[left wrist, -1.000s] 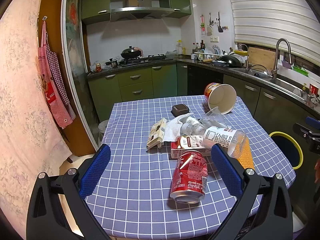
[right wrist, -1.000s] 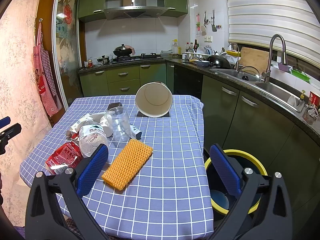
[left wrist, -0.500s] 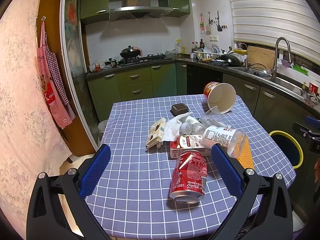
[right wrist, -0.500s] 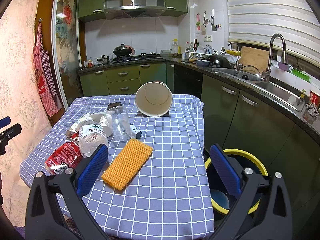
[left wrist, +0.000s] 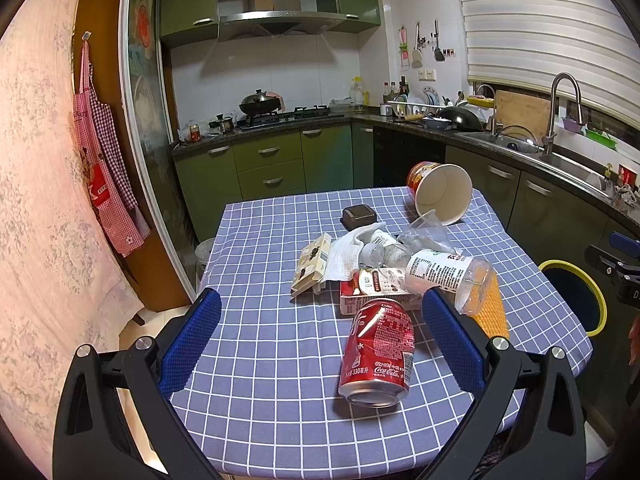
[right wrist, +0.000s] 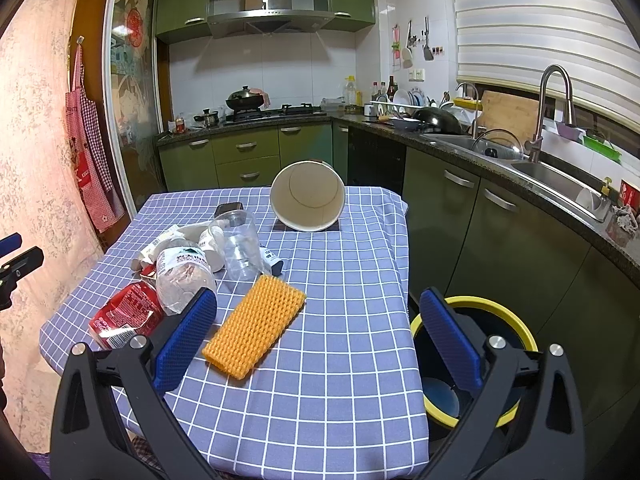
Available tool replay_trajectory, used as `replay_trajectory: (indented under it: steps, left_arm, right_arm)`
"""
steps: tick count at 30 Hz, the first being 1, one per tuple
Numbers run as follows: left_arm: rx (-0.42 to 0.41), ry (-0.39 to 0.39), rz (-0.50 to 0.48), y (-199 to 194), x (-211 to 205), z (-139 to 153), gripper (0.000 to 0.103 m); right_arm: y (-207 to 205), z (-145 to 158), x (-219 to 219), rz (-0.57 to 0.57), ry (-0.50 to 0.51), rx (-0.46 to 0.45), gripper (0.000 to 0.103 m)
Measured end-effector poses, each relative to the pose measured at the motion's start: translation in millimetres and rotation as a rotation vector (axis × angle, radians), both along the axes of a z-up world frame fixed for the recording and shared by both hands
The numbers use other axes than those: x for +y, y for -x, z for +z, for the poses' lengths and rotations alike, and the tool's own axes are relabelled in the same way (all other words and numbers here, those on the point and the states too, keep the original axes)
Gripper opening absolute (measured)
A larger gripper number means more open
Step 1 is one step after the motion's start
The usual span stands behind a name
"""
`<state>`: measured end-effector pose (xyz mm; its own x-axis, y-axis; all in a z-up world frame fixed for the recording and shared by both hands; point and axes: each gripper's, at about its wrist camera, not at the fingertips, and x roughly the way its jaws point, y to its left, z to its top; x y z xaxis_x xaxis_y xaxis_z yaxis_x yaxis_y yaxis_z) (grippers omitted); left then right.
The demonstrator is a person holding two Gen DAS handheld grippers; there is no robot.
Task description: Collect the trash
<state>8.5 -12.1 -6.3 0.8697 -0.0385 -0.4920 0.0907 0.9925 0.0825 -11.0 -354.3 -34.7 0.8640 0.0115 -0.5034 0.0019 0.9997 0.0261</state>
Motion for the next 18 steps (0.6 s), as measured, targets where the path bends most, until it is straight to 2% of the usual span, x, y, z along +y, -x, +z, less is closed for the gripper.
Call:
replay_trajectory:
  steps: [9, 13, 18]
  left_arm:
    - [0.009, -0.002, -0.005, -3, -1, -2, 0.099]
    - [0.02, -0.003, -0.013, -15, 2, -1, 0.099]
    - [0.003, -0.006, 0.005, -57, 14, 4, 0.099]
  right_arm:
    - [0, 1, -1, -0.005, -0.008, 0.002, 0.097]
    - [0, 9, -11, -0.032, -0.032, -0.065, 0.097]
    - [-20, 23, -26, -0.039, -0.033, -0.152, 0.097]
